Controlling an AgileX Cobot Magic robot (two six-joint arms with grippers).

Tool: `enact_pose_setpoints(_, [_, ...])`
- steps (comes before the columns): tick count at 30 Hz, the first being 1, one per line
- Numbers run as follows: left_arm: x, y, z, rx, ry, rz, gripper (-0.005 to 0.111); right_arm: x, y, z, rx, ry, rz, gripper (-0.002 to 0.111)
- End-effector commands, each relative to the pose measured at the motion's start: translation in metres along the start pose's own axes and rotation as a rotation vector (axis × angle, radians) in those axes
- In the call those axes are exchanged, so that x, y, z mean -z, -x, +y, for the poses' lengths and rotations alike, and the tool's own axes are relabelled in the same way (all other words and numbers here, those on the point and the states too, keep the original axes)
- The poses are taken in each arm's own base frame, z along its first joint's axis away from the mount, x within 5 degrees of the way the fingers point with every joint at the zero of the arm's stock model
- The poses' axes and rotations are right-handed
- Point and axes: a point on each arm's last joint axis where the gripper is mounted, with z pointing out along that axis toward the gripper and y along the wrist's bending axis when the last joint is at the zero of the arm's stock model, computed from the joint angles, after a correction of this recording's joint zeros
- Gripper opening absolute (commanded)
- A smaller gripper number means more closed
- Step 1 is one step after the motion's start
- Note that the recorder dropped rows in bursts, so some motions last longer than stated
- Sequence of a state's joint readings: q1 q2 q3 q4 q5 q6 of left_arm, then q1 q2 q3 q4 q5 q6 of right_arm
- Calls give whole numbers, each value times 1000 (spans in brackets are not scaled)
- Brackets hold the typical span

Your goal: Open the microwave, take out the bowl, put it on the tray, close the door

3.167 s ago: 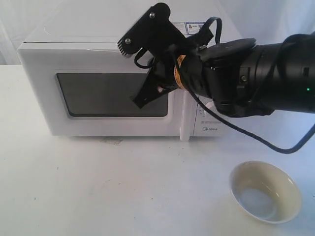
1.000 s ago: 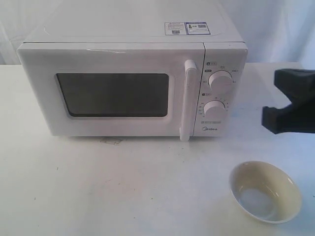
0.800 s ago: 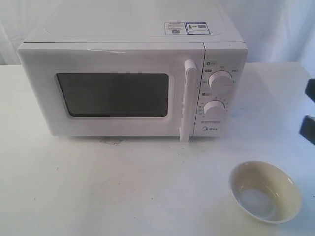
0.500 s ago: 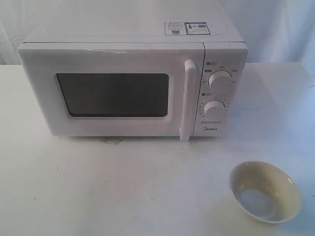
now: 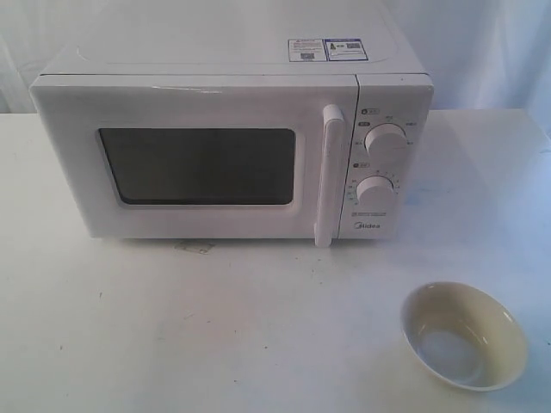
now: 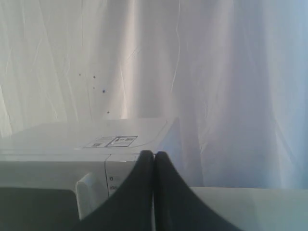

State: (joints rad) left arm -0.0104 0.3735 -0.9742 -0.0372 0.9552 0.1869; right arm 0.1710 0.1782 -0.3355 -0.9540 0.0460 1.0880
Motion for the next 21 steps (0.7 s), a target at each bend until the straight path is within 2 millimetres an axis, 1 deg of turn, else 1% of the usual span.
enact_pose_setpoints(1, [3,0,-1,7,-4,-11,0,0,-10,1,98,25,19,0])
enact_pose_setpoints(2, [3,0,-1,7,-4,-11,0,0,-11,1,83,26,26,0])
enact_pose_setpoints(6, [3,0,-1,7,-4,-11,0,0,-11,2,147,35,23,0])
enact_pose_setpoints(10, [3,0,-1,7,-4,-11,0,0,-12,2,148,35,28,0])
enact_pose_setpoints(15, [3,0,-1,7,-4,-11,0,0,-22,1,92,31,57,0])
enact_pose_setpoints(21, [3,0,-1,7,-4,-11,0,0,-46,-3,81,24,135,0])
